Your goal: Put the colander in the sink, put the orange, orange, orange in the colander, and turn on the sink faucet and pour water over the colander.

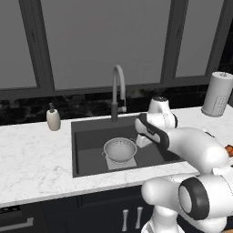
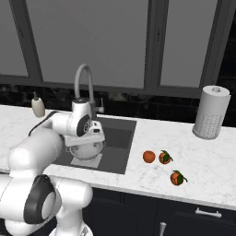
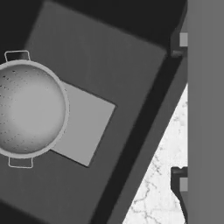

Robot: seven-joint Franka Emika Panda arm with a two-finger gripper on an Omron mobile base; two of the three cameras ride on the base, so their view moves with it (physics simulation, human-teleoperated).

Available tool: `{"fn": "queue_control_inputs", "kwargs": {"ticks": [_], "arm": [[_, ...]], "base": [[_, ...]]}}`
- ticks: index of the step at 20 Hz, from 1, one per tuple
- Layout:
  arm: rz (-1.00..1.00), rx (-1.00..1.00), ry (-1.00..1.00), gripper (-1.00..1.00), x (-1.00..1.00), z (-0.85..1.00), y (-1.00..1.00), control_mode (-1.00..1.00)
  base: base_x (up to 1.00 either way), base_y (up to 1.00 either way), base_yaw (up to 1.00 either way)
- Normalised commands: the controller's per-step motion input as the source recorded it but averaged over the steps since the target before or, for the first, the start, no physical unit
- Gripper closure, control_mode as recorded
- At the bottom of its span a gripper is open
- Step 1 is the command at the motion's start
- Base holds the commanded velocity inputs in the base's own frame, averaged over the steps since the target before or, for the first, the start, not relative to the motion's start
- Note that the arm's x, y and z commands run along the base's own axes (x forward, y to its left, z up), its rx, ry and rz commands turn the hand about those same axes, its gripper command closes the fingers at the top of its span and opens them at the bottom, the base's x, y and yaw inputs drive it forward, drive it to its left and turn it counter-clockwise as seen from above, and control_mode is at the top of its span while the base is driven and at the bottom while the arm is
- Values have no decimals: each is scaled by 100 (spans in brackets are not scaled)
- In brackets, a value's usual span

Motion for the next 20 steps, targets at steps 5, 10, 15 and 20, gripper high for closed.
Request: {"fn": "queue_control_inputs", "kwargs": {"ticks": [5,10,15,20], "arm": [[-27,1,8,-100,-16,39,-74,-100],[-32,1,12,-100,-4,32,-75,-100],[-34,1,14,-100,-1,23,-73,-100],[-35,0,14,-100,0,4,-61,-100]], "base": [[0,0,0],[0,0,0],[0,0,0],[0,0,0]]}}
